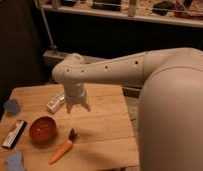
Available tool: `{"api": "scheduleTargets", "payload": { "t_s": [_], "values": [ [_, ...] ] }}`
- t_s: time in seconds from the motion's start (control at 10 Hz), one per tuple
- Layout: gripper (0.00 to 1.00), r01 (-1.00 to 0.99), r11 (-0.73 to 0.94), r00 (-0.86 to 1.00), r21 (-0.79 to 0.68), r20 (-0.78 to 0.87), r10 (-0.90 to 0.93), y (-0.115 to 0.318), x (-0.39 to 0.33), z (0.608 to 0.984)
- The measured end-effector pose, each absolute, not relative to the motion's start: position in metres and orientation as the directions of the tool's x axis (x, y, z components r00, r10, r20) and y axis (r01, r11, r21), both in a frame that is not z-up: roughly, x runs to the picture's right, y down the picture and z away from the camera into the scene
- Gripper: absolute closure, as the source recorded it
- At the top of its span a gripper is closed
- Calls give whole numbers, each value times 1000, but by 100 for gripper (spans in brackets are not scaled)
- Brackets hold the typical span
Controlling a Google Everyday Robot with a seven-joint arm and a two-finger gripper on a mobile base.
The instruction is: Pick up the ceramic cup
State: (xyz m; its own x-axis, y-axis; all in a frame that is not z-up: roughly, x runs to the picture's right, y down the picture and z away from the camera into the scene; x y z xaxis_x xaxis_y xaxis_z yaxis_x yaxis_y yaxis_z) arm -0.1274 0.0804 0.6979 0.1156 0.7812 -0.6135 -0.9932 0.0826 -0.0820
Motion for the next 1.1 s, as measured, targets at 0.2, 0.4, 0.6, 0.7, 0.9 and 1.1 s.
{"api": "scheduleTargets", "payload": {
  "t_s": [0.2, 0.4, 0.6, 0.7, 0.9, 1.1],
  "values": [
    [35, -987, 115, 158, -110, -574, 804, 59, -155, 693],
    [35, -982, 133, 185, -135, -537, 823, 34, -183, 690],
    [35, -975, 141, 208, -170, -494, 844, 5, -217, 686],
    [35, -972, 145, 216, -183, -474, 854, -11, -233, 684],
    [35, -966, 158, 235, -203, -443, 865, -36, -267, 684],
    [35, -959, 171, 255, -225, -431, 866, -49, -296, 684]
  ]
}}
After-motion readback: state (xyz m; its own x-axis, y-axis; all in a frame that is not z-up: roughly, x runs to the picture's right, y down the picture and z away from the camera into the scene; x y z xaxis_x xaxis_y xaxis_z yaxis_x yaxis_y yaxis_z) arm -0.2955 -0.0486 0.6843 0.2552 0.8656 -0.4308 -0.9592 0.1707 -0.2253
